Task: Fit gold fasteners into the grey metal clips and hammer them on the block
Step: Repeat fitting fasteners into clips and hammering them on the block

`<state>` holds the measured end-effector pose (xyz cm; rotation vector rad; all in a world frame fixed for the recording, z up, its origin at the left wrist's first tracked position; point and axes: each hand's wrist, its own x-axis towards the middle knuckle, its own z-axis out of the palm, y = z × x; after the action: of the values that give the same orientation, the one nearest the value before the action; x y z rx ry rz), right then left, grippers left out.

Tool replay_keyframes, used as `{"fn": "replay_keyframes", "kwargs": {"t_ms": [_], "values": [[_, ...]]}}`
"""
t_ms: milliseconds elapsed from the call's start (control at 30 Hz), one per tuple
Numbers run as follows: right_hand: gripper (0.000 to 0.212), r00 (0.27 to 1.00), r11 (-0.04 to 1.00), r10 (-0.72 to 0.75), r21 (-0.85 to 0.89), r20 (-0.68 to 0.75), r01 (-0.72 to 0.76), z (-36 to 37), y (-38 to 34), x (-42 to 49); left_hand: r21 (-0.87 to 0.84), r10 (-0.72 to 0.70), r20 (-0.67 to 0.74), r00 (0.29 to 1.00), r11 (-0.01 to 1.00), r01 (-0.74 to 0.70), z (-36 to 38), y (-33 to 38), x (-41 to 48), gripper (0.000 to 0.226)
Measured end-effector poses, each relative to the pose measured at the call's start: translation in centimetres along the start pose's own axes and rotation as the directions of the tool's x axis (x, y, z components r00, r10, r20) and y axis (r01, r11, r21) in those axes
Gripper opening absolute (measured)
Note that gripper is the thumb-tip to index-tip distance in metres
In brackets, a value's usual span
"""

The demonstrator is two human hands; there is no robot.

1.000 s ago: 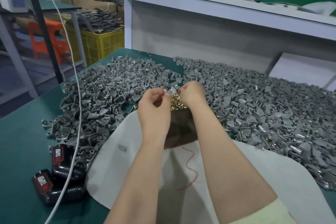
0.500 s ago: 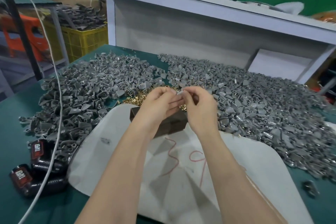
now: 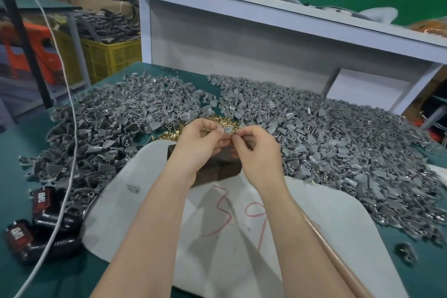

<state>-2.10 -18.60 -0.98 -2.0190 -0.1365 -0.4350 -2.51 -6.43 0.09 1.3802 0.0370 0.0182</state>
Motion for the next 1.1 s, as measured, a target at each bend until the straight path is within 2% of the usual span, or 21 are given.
{"fn": "replay_keyframes", "kwargs": {"t_ms": [100, 167, 200, 267, 367, 433, 500, 633, 767, 900, 1000, 1100], "values": [[0.027, 1.0, 0.999, 0.006, -0.051, 0.012, -0.005, 0.1, 0.0, -0.1, 0.091, 0.051, -0.008, 0.999, 0.995, -0.05, 0.0, -0.2, 0.0, 0.009], [0.026, 1.0, 0.997, -0.013, -0.076, -0.021, 0.011, 0.0, 0.0, -0.1, 0.095, 0.067, -0.004, 0.998, 0.993, -0.067, 0.0, -0.2, 0.0, 0.01], [0.025, 0.999, 0.998, -0.017, -0.057, -0.049, 0.014, 0.0, 0.0, -0.1, 0.112, 0.092, -0.011, 0.996, 0.99, -0.09, 0.0, -0.3, 0.0, 0.011], [0.02, 0.997, 0.999, 0.012, 0.047, -0.076, -0.008, -0.3, 0.2, 0.2, 0.279, 0.194, -0.035, 0.98, 0.944, -0.177, -0.2, -0.5, 0.2, 0.011], [0.022, 0.997, 0.978, 0.08, 0.193, -0.023, -0.075, -0.6, 0.3, 0.4, 0.592, 0.301, -0.022, 0.954, 0.773, -0.23, -0.4, -0.9, 0.2, 0.01], [0.026, 0.994, 0.966, 0.108, 0.235, 0.009, -0.107, -0.5, 0.4, 0.4, 0.759, 0.298, -0.02, 0.954, 0.626, -0.18, -0.3, -1.2, 0.2, 0.012], [0.025, 0.99, 0.955, 0.136, 0.264, 0.024, -0.138, -0.4, 0.5, 0.4, 0.847, 0.266, -0.034, 0.963, 0.519, -0.113, -0.2, -1.3, 0.2, 0.008], [0.023, 0.991, 0.959, 0.136, 0.248, 0.012, -0.135, 0.0, 0.6, 0.3, 0.887, 0.248, -0.059, 0.967, 0.457, -0.063, -0.3, -1.4, 0.3, 0.006], [0.022, 0.997, 0.992, 0.08, 0.1, -0.01, -0.078, 0.2, 1.0, 0.3, 0.893, 0.227, -0.05, 0.973, 0.447, -0.059, -0.3, -1.3, 0.2, 0.004], [0.009, 0.999, 0.99, -0.027, -0.135, 0.035, 0.031, 0.9, 1.1, 0.1, 0.902, 0.235, -0.041, 0.971, 0.427, -0.065, -0.3, -1.3, 0.2, 0.009], [0.013, 0.996, 0.976, -0.034, -0.211, 0.084, 0.051, 1.2, 1.3, -0.1, 0.907, 0.244, -0.036, 0.969, 0.416, -0.071, -0.4, -1.4, 0.3, 0.01], [0.007, 0.995, 0.954, -0.032, -0.293, 0.093, 0.058, 1.1, 1.2, 0.1, 0.909, 0.252, -0.032, 0.967, 0.409, -0.077, -0.3, -1.5, 0.3, 0.011]]}}
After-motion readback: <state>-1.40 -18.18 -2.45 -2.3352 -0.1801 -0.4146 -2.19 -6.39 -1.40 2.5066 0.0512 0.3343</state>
